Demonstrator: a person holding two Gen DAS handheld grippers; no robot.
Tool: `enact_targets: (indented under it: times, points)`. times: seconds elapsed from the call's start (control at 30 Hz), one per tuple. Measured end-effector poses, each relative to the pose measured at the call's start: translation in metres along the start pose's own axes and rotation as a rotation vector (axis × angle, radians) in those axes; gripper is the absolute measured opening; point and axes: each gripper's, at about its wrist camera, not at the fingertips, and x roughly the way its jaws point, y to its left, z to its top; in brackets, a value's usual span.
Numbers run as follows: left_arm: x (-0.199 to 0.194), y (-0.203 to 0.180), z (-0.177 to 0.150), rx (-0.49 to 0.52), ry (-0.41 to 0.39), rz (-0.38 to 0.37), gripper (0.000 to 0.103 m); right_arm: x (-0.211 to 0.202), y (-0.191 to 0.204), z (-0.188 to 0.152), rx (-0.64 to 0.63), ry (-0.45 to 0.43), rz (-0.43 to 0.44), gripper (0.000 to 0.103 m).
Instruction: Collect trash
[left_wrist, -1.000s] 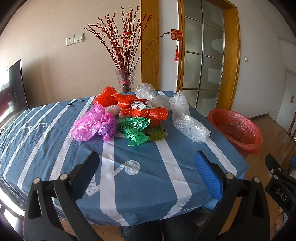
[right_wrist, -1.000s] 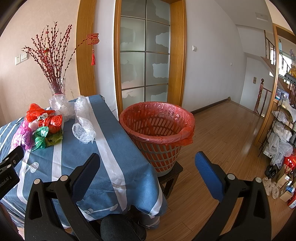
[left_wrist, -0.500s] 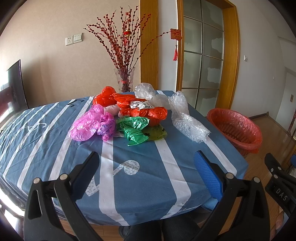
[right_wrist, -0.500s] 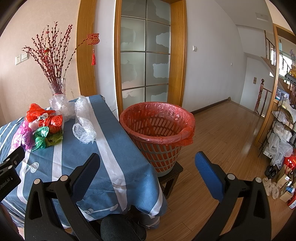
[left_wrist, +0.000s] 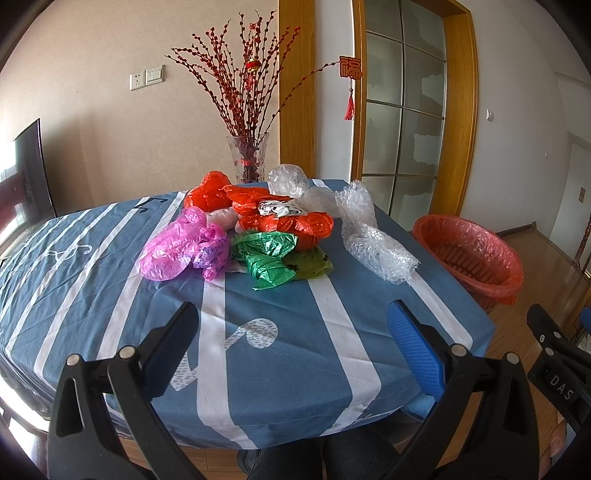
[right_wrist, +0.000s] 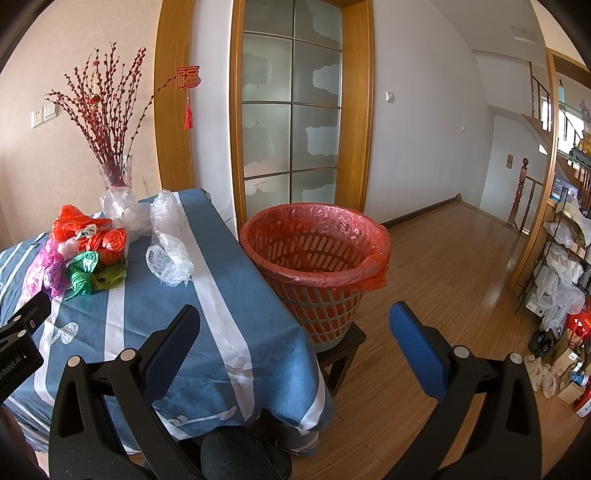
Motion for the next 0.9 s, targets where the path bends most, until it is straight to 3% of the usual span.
enact_targets:
  times: [0.57, 0.9]
  points:
    - [0.011, -0.006, -0.014, -0.007, 0.019, 0.009, 0.099, 0.007, 0.001, -0.001, 0.007, 0.022, 0.001, 0.101]
    - [0.037, 0.031, -0.012, -0.062, 0.089, 0.043, 0.099, 0.028, 0.021, 0.006, -0.011, 0.058, 0.077, 0.101]
